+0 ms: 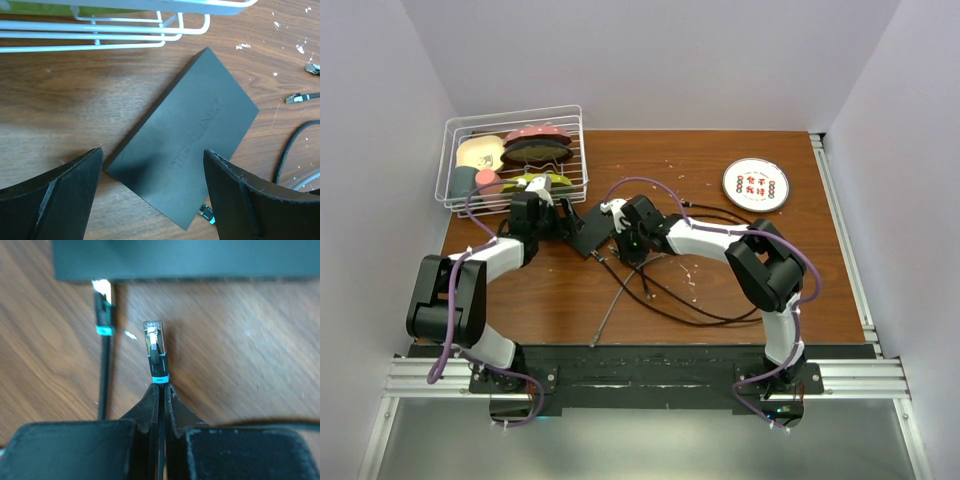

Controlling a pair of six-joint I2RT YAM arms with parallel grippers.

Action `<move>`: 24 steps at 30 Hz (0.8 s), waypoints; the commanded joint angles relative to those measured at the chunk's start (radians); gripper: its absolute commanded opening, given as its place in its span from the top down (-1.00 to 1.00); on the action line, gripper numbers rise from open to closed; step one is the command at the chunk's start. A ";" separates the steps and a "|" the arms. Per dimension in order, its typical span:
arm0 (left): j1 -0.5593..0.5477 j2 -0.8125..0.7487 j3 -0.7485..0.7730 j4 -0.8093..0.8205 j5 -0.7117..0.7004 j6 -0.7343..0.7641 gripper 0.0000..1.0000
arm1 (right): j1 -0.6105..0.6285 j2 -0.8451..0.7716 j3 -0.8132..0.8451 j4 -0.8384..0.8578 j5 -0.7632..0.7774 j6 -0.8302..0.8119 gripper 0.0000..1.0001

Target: Insert the plug into the switch port

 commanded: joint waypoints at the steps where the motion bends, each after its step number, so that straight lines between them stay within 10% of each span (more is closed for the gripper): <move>1: 0.020 0.005 -0.018 0.108 -0.017 0.030 -0.74 | 0.016 0.015 0.078 0.048 -0.047 -0.008 1.00; 24: 0.021 0.163 -0.024 0.374 0.052 0.032 -0.72 | 0.025 0.161 0.308 -0.271 -0.018 0.047 1.00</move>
